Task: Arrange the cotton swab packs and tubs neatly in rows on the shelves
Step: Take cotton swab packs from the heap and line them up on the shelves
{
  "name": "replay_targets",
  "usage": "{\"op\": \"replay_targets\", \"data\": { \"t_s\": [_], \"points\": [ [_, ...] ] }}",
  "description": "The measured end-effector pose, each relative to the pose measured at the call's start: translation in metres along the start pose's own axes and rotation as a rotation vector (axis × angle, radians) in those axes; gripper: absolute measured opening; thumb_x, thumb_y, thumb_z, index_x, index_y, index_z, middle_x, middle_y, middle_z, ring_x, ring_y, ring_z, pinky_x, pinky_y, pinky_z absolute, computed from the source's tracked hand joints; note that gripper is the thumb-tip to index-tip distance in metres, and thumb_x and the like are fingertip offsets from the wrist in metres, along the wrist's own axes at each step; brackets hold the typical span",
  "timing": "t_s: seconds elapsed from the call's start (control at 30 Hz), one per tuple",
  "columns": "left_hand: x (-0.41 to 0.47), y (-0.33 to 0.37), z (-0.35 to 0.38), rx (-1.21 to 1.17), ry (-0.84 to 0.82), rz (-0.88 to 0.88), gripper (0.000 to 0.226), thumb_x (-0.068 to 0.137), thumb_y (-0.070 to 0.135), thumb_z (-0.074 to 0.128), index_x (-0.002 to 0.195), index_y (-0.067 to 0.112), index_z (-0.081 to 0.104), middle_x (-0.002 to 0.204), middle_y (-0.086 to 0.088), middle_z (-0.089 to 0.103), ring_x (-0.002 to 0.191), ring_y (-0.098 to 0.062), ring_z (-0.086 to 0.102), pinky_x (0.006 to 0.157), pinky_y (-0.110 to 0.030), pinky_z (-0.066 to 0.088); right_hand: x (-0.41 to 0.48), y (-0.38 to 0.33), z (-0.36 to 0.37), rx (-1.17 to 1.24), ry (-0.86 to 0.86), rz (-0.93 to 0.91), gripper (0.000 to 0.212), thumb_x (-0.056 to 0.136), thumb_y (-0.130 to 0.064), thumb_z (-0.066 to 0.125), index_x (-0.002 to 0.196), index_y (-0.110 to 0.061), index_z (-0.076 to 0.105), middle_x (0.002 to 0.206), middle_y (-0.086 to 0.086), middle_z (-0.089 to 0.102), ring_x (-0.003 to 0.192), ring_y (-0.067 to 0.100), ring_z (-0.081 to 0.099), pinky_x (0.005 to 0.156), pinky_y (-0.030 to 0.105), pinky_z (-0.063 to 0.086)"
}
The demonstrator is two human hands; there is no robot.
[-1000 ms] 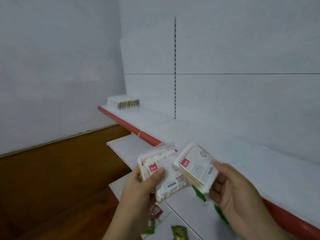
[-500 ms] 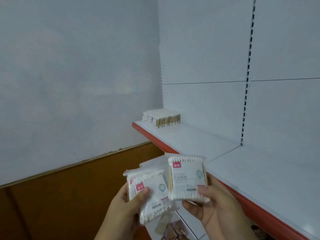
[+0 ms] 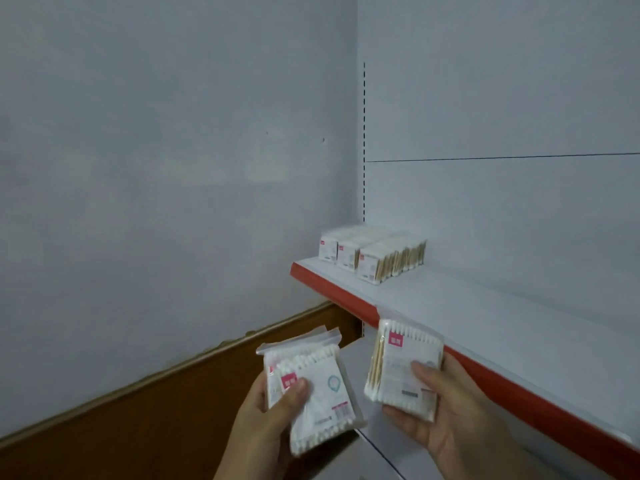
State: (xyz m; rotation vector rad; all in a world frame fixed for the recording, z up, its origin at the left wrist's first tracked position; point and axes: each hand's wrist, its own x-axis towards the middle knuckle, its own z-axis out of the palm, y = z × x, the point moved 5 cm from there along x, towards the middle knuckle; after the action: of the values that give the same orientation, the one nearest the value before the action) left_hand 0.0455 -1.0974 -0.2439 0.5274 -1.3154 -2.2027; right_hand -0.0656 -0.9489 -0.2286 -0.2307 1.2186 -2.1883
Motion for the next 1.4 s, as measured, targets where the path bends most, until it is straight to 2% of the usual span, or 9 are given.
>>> {"op": "replay_targets", "data": {
  "t_s": [0.13,0.3,0.5,0.67,0.8,1.0,1.17,1.27,1.4],
  "points": [
    [0.082,0.035,-0.048,0.044,-0.100,-0.047,0.054,0.063,0.010,0.070,0.116,0.013,0.060,0.099,-0.017,0.073,0.087,-0.036,0.072,0.074,-0.045,0.053,0.063,0.015,0.040,-0.068,0.153,-0.095,0.031,0.080,0.001,0.064,0.107,-0.012,0.065,0.099,0.013,0.073,0.092,0.034,0.069,0.074,0.046,0.057],
    [0.170,0.045,-0.084,0.034,-0.172,-0.156,0.051,0.065,0.010,0.068,0.115,0.008,0.062,0.100,-0.020,0.072,0.091,-0.040,0.070,0.080,-0.048,0.051,0.121,0.018,0.074,-0.107,0.239,-0.284,0.075,0.034,-0.016,0.093,0.102,-0.006,0.064,0.090,0.015,0.074,0.077,0.028,0.073,0.054,0.034,0.058],
    [0.277,0.046,-0.091,-0.065,-0.234,-0.202,0.083,0.039,0.018,0.091,0.116,0.006,0.063,0.105,-0.023,0.070,0.084,-0.037,0.071,0.056,-0.041,0.058,0.191,-0.004,0.091,-0.406,0.372,-0.551,0.044,0.071,0.002,0.074,0.100,-0.025,0.055,0.089,0.001,0.073,0.076,0.019,0.073,0.056,0.032,0.059],
    [0.354,0.072,-0.082,-0.012,-0.331,-0.124,0.103,0.032,0.031,0.098,0.123,0.003,0.060,0.114,-0.026,0.066,0.102,-0.045,0.065,0.089,-0.061,0.050,0.278,-0.030,0.112,-0.840,0.494,-0.656,0.036,0.074,-0.018,0.081,0.091,-0.030,0.052,0.092,-0.012,0.064,0.077,0.001,0.065,0.054,0.011,0.051],
    [0.423,0.098,-0.082,0.049,-0.321,0.013,0.050,0.070,0.021,0.071,0.117,0.005,0.063,0.109,-0.017,0.071,0.093,-0.031,0.071,0.066,-0.035,0.060,0.351,-0.052,0.130,-1.291,0.609,-0.700,0.039,0.071,-0.027,0.083,0.100,-0.030,0.057,0.091,-0.010,0.066,0.076,0.002,0.059,0.068,0.012,0.047],
    [0.484,0.088,-0.059,0.045,-0.419,-0.069,0.043,0.072,0.013,0.060,0.114,0.004,0.063,0.102,-0.015,0.073,0.086,-0.027,0.073,0.061,-0.033,0.060,0.428,-0.040,0.138,-1.808,0.653,-0.571,0.046,0.080,-0.046,0.071,0.118,-0.025,0.056,0.115,-0.002,0.058,0.108,0.016,0.050,0.089,0.031,0.045],
    [0.516,0.082,-0.033,0.039,-0.564,-0.152,0.038,0.069,0.011,0.061,0.106,0.001,0.063,0.090,-0.015,0.075,0.073,-0.024,0.073,0.053,-0.029,0.057,0.438,-0.030,0.132,-1.947,0.865,-0.725,0.043,0.051,-0.043,0.088,0.084,-0.018,0.073,0.103,0.007,0.061,0.091,0.027,0.056,0.072,0.039,0.044],
    [0.532,0.078,-0.018,0.046,-0.641,-0.193,0.060,0.054,0.022,0.084,0.107,0.001,0.064,0.091,-0.015,0.075,0.075,-0.026,0.073,0.053,-0.030,0.057,0.436,-0.028,0.134,-2.015,0.907,-0.742,0.039,0.057,-0.047,0.080,0.084,-0.019,0.075,0.101,0.006,0.063,0.090,0.027,0.059,0.071,0.040,0.047],
    [0.543,0.070,-0.002,0.010,-0.710,-0.253,0.103,0.010,0.039,0.097,0.102,0.003,0.066,0.094,-0.018,0.074,0.077,-0.029,0.073,0.055,-0.032,0.058,0.427,-0.028,0.135,-1.921,0.830,-0.772,0.047,0.080,-0.044,0.052,0.113,-0.016,0.068,0.112,0.004,0.060,0.099,0.020,0.053,0.081,0.039,0.046]
  ]
}}
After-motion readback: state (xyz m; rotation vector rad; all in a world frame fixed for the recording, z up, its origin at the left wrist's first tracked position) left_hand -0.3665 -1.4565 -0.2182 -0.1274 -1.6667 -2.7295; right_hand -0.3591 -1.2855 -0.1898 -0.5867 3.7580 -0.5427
